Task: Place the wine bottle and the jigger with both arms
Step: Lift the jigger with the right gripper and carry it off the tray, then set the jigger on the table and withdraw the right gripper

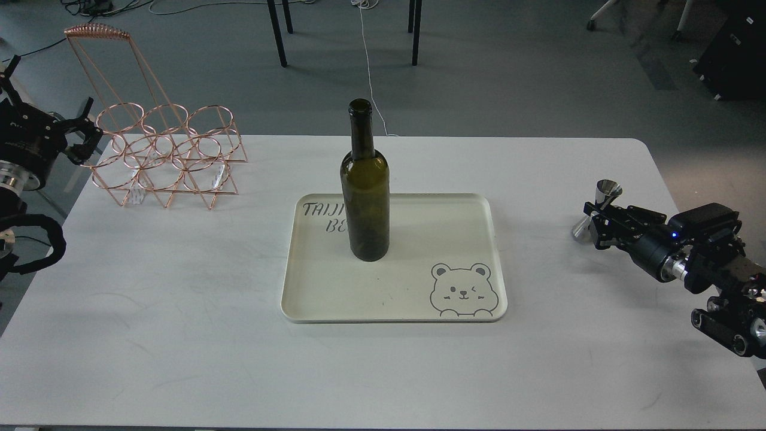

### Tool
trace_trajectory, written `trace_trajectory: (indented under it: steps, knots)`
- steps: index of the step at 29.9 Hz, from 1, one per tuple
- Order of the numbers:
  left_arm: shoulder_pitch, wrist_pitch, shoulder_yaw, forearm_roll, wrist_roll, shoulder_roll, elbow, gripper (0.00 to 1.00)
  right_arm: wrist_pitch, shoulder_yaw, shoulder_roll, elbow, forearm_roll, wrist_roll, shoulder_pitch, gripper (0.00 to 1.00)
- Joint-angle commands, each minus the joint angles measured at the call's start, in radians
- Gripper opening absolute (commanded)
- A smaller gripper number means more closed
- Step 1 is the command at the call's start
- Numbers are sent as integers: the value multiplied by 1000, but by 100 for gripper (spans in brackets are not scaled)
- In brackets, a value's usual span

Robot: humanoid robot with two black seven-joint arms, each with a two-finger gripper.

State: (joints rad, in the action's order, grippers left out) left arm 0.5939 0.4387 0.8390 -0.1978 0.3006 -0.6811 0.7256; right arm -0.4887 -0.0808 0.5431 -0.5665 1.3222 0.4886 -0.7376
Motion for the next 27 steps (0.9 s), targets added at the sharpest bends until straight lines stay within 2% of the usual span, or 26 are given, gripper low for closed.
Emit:
trace_trajectory:
  steps: [1, 8, 13, 19, 22, 26, 27]
  knots:
    - [0, 0, 0, 0, 0, -2, 0, 98, 0, 1, 3, -7, 0, 0, 3, 46]
    - [0, -2, 0, -2, 0, -3, 0, 98, 0, -1, 23, -42, 0, 0, 14, 69]
    - [0, 0, 0, -2, 0, -17, 2, 98, 0, -8, 153, -219, -5, 0, 14, 97]
    - [0, 11, -6, 3, -12, -51, 15, 98, 0, -10, 346, -367, -12, 0, 21, 98]
    - [-8, 32, -34, 6, -14, -80, 55, 98, 0, -2, 437, -441, -95, 0, -9, 98]
    - [-8, 35, -99, 8, -6, -168, 152, 98, 0, 15, 474, -481, -225, 0, -127, 98]
    - [-8, 35, -116, 8, -2, -204, 191, 98, 28, 16, 475, -477, -251, 0, -169, 98]
